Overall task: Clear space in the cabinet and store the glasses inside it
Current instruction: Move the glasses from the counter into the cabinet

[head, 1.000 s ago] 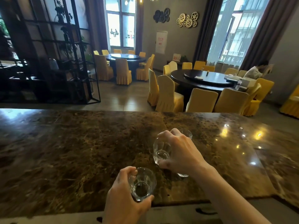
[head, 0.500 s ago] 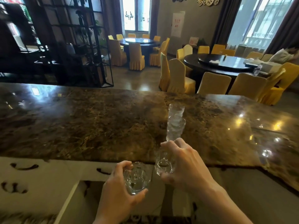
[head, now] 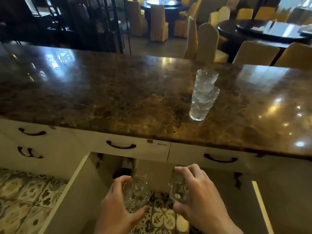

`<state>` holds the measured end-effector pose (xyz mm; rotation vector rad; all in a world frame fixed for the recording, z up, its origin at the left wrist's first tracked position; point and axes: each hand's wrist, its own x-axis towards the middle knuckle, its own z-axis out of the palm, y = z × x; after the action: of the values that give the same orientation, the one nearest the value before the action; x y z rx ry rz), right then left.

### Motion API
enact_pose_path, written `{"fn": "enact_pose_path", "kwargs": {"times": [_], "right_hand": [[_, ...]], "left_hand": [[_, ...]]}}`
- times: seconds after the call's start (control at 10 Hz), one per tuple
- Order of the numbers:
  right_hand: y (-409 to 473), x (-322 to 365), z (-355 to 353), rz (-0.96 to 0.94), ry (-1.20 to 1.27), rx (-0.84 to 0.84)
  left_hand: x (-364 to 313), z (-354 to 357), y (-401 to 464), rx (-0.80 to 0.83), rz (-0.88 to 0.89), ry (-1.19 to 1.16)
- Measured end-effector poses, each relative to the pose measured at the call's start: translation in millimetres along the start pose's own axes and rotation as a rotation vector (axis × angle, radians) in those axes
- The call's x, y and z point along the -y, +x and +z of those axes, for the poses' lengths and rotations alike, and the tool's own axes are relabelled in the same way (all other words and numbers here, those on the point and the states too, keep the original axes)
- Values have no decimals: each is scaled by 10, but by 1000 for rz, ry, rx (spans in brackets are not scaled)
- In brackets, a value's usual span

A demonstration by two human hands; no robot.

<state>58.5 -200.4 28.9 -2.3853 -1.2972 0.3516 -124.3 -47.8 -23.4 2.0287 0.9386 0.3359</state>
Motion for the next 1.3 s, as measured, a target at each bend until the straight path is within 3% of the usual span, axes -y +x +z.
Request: {"fn": "enact_pose_path", "kwargs": {"times": [0.2, 0.4, 0.5, 0.6, 0.8, 0.9, 1.1, 1.3], "right_hand": [[364, -264, 916, 99, -25, 102], [808, -607, 2039, 145, -25, 89], [994, -848, 2603, 168, 15, 84], [1121, -1076, 3153, 172, 19, 125], [1434, -1625, 4102, 190, -7, 173], [1615, -1958, 4606, 156, 22, 110], [2125, -2600, 5543, 93, -32, 56], [2544, -3093, 6217, -20, -132, 27]], "left_hand": [[950, 362, 405, -5, -229, -19], [2080, 942, 788, -39, -279, -113], [2746, 1306, 956, -19, -161, 17], [3146, 1534, 1227, -12, -104, -48], [3936, 2094, 1779, 21, -113, 35], [4374, 2489, 2062, -25, -34, 101], [5161, 3200, 2675, -70, -8, 22], [5562, 3779, 3348, -104, 75, 67]]}}
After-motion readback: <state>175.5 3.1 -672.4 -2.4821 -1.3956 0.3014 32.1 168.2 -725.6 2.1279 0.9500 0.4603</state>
